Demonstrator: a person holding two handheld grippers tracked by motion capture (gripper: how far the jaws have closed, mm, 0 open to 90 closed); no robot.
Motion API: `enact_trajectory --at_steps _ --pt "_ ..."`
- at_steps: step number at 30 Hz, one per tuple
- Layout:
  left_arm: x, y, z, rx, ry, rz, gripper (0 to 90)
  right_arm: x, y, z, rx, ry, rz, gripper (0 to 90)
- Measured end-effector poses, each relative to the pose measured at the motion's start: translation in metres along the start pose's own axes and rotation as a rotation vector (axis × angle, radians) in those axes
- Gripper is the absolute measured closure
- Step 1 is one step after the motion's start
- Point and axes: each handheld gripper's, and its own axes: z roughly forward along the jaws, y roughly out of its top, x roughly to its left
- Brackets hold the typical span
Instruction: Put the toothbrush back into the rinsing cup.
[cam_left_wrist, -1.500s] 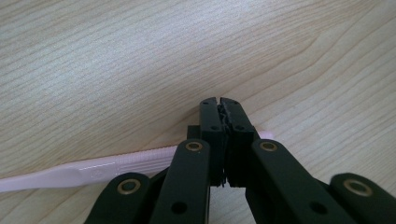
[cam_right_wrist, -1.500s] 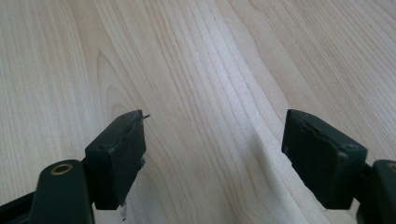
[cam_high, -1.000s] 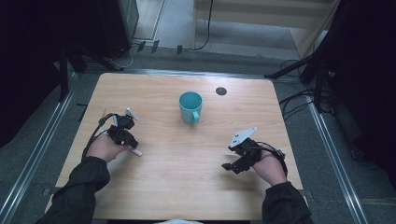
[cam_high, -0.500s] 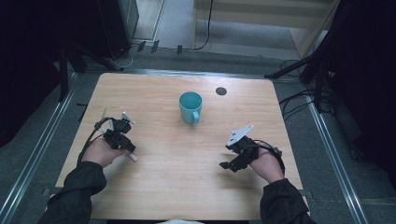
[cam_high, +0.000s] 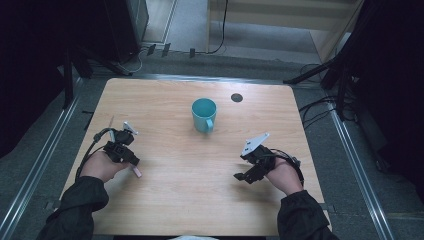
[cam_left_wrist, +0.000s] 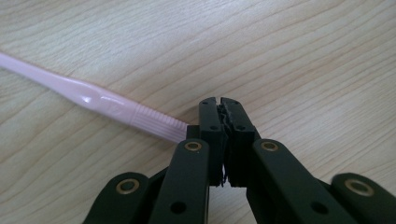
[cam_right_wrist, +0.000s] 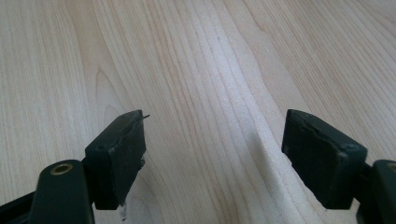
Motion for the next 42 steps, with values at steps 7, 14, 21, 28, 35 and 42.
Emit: enact_trajectory --at_steps 7,14,21,28,35,42 --pt "0.005 -0.008 -0.002 0.001 -0.001 -0.014 87.7 -0.001 0.001 0.001 0.001 0.003 -0.009 21.4" --pt "0.015 -0.020 -0.008 0.002 -0.004 -0.053 87.0 -0.001 0.004 0.003 0.006 0.009 -0.015 21.4" --pt "0.019 -0.022 -0.013 -0.017 -0.009 -0.071 86.7 -0.001 0.005 0.003 0.010 0.006 -0.018 21.4" --pt "0.032 -0.024 -0.017 -0.027 -0.006 -0.197 73.5 -0.001 0.005 0.004 0.014 0.010 -0.017 21.4" --pt "0.042 -0.018 -0.018 -0.056 -0.006 -0.315 65.6 0.000 0.004 0.004 0.023 0.011 -0.012 21.4" --pt "0.042 -0.005 -0.015 -0.039 0.028 -0.350 62.7 0.000 0.004 0.004 0.028 0.006 -0.013 21.4"
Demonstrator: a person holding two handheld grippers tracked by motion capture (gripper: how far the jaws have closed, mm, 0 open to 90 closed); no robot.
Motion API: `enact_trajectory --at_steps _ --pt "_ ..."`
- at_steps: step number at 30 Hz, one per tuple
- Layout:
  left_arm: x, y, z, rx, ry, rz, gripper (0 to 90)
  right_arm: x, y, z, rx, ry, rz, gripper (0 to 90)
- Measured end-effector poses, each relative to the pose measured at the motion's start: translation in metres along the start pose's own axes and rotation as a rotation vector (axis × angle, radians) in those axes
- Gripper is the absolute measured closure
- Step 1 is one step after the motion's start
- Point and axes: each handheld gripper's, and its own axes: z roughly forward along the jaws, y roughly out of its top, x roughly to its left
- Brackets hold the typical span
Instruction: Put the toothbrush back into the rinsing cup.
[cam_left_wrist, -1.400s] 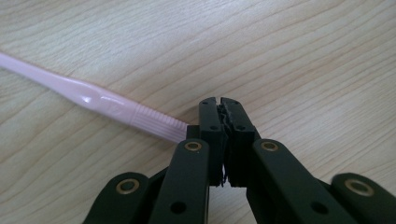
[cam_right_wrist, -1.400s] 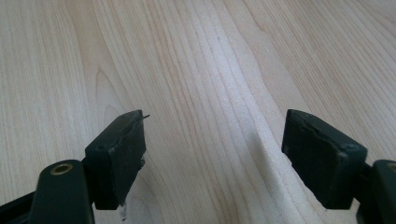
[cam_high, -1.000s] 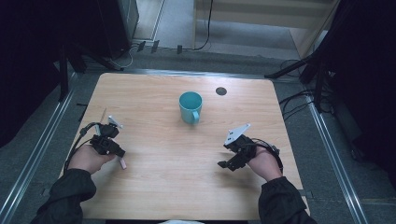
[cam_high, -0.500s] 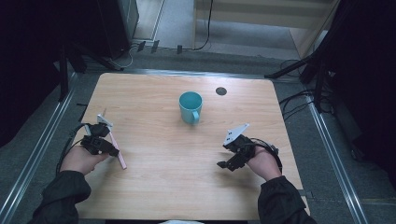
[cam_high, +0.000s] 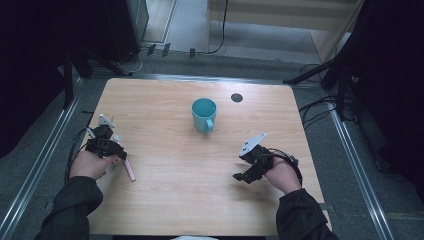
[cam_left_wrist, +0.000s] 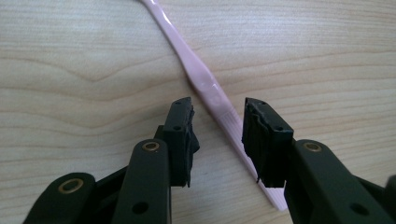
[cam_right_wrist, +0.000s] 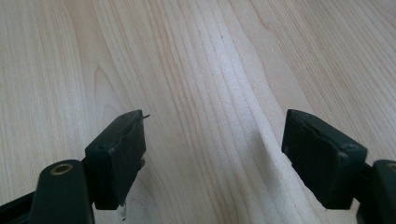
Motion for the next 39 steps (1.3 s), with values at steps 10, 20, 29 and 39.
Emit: enact_trajectory --at_steps 10,20,29,39 --pt "-0.001 0.008 0.008 0.001 0.051 -0.023 62.6 0.000 -0.002 0.000 0.004 -0.006 -0.001 21.4" --pt "-0.003 0.013 0.012 0.008 0.059 -0.023 62.5 0.003 -0.006 -0.002 0.012 -0.013 0.009 21.4" --pt "-0.007 0.015 0.013 0.006 0.069 -0.001 63.3 0.004 -0.009 -0.003 0.013 -0.016 0.011 21.4" --pt "-0.006 0.014 0.013 0.009 0.061 0.015 68.4 0.004 -0.009 -0.002 0.016 -0.018 0.009 21.4"
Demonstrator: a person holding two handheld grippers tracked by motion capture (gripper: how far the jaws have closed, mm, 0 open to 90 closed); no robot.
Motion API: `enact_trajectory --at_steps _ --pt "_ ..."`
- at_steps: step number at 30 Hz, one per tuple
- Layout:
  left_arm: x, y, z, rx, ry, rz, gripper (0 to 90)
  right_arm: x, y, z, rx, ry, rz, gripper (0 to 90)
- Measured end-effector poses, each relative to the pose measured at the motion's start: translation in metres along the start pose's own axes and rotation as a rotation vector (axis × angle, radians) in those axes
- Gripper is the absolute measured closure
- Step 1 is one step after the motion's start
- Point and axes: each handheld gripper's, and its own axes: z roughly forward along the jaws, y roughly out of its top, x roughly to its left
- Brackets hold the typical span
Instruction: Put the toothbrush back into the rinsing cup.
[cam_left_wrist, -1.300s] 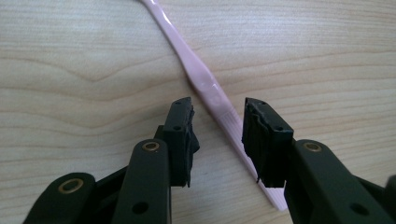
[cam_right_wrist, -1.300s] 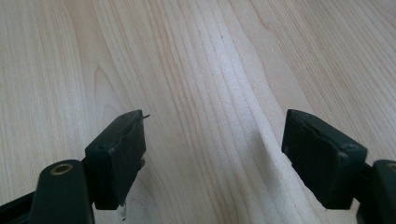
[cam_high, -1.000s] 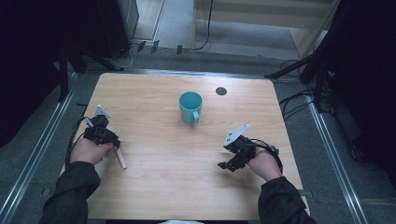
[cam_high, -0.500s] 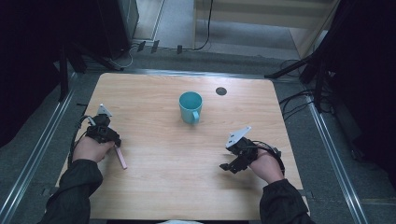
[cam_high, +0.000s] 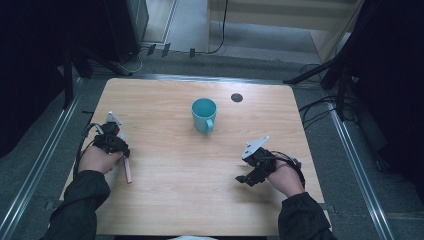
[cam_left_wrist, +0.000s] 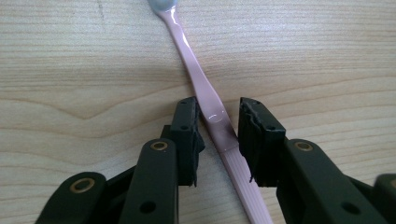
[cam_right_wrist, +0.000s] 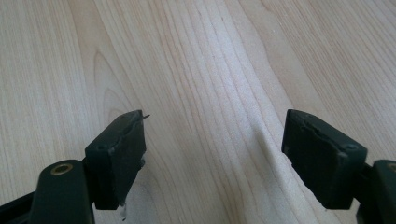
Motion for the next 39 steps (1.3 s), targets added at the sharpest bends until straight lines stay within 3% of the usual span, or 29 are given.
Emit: enact_trajectory --at_steps 14,22,39 --pt "0.0012 -0.0005 0.0002 0.022 -0.005 0.038 77.7 0.0002 -0.0005 0.0003 0.008 0.000 0.001 21.4" --pt "0.0018 0.0009 0.0005 0.034 -0.003 0.069 79.0 0.0005 -0.0005 0.0007 0.013 0.001 0.001 21.4" --pt "0.0015 0.0020 -0.0021 0.027 -0.039 0.091 81.9 0.0000 -0.0010 0.0005 0.011 -0.001 0.003 21.4"
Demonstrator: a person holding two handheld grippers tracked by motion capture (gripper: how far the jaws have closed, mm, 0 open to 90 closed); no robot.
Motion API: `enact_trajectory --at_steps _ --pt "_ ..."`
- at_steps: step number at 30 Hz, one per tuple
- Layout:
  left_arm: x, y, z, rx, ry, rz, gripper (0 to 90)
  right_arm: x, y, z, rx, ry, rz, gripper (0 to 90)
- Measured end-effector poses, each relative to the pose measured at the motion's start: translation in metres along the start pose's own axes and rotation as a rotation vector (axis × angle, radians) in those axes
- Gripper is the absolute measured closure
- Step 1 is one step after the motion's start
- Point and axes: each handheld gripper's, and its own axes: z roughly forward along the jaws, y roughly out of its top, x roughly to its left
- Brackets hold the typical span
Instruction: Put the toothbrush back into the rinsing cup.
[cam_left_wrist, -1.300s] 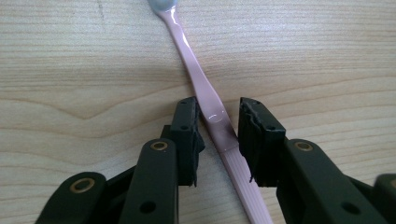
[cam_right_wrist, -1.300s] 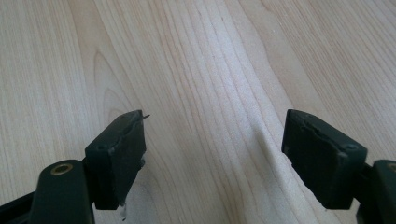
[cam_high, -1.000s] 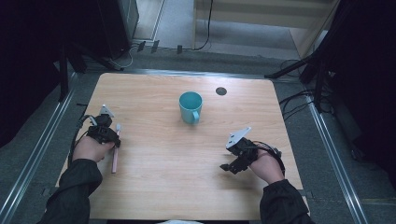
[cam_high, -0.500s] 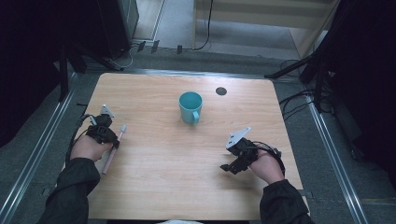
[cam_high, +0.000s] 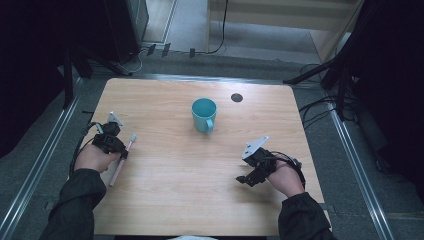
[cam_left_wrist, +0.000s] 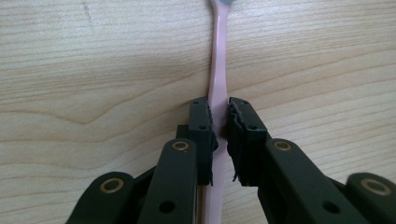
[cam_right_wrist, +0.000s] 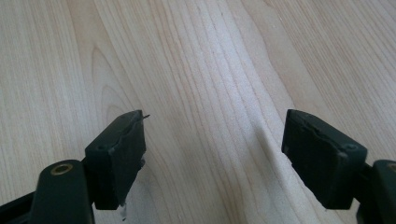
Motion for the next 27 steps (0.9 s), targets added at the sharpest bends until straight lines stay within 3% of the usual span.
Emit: enact_trajectory --at_steps 2,13,27 --pt "-0.0014 0.0002 0.0004 0.009 0.020 0.012 84.3 0.0000 0.0000 0.0003 0.001 -0.001 0.000 21.4" --pt "-0.0015 0.0003 0.0035 0.019 0.019 0.020 84.7 0.0002 0.0000 0.0005 0.005 0.000 -0.006 21.4" --pt "-0.0048 -0.0007 -0.0057 -0.010 -0.039 0.045 84.7 -0.0003 -0.0004 0.0008 0.007 0.002 -0.007 21.4"
